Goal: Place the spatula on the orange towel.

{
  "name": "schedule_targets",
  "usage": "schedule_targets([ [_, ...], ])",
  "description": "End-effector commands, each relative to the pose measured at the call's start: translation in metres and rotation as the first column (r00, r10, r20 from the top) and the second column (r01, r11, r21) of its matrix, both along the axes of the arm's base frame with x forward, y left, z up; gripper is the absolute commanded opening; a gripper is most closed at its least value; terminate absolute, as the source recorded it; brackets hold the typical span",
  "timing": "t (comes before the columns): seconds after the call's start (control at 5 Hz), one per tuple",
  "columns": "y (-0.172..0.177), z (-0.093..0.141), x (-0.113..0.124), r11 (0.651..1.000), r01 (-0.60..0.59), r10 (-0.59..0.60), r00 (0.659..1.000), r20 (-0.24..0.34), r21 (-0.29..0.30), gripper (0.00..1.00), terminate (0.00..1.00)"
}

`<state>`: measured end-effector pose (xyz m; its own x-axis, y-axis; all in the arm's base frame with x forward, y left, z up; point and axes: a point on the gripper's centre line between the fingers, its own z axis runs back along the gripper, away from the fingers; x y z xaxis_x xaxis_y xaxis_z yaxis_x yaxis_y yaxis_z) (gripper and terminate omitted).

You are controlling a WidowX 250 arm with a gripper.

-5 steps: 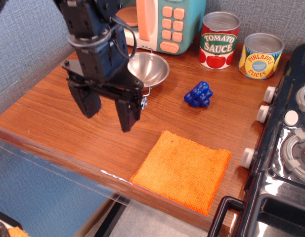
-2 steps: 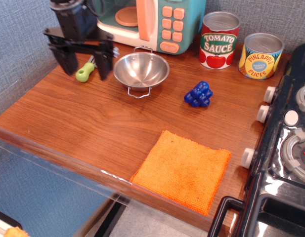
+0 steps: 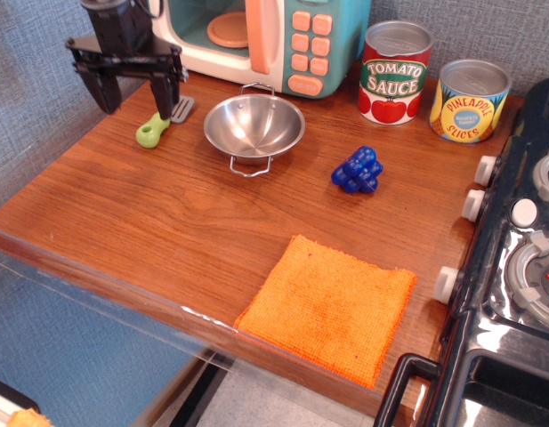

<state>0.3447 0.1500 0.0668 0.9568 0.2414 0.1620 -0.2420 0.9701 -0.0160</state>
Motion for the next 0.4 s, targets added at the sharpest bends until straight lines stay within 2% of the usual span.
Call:
schedule_targets([
  [0.0, 0.011, -0.016, 0.035, 1.0, -0.019, 0.019, 1.0, 0.004, 0.012, 1.0, 0.0],
  [0.2, 0.013, -0.035, 0.045, 1.0, -0.005, 0.005, 1.0, -0.017, 0.015, 1.0, 0.0],
])
